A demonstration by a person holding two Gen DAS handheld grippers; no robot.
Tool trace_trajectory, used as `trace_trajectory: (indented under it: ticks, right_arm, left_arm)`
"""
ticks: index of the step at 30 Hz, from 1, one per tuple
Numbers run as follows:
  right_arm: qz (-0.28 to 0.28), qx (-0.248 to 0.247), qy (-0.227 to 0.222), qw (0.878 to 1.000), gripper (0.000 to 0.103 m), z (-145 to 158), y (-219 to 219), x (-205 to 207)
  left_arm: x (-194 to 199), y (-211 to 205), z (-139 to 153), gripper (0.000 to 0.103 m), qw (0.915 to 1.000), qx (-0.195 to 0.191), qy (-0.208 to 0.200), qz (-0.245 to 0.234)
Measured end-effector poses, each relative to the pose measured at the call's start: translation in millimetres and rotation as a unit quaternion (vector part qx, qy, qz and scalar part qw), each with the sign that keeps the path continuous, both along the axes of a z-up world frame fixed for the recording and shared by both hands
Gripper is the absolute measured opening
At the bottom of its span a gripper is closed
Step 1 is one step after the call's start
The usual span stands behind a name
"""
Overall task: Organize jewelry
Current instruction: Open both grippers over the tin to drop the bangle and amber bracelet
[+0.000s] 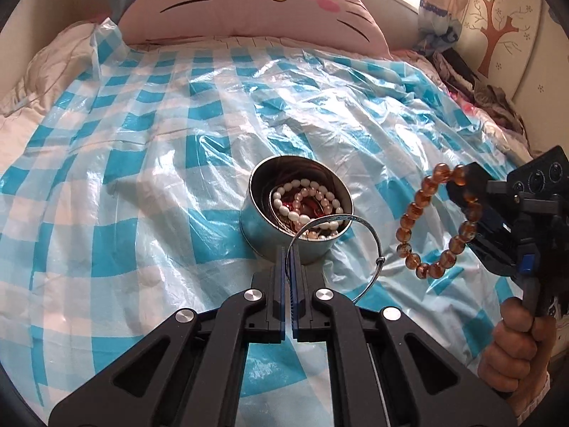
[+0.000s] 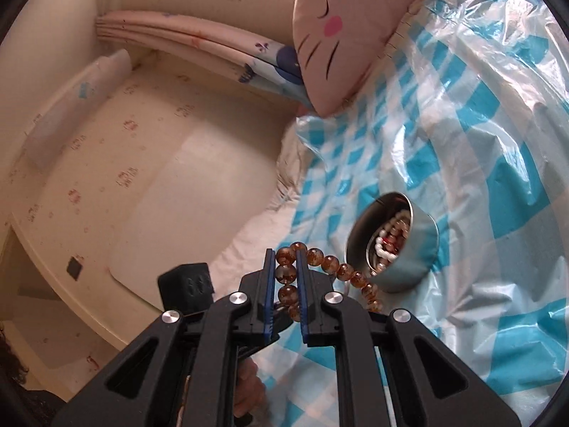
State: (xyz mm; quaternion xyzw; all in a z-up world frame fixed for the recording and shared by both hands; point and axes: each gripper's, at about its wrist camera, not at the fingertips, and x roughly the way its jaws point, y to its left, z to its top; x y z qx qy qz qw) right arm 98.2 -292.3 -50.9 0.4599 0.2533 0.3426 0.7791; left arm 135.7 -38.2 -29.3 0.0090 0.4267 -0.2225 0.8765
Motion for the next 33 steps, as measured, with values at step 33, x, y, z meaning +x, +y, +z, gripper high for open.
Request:
trace_trajectory:
  ticks: [33]
  right_arm:
    - [0.008, -0.028, 0.056, 0.998, 0.018, -16, 19, 82]
  left_arm:
    - [48, -25, -8, 0.004, 0.9965, 0.005, -0.003, 0.083]
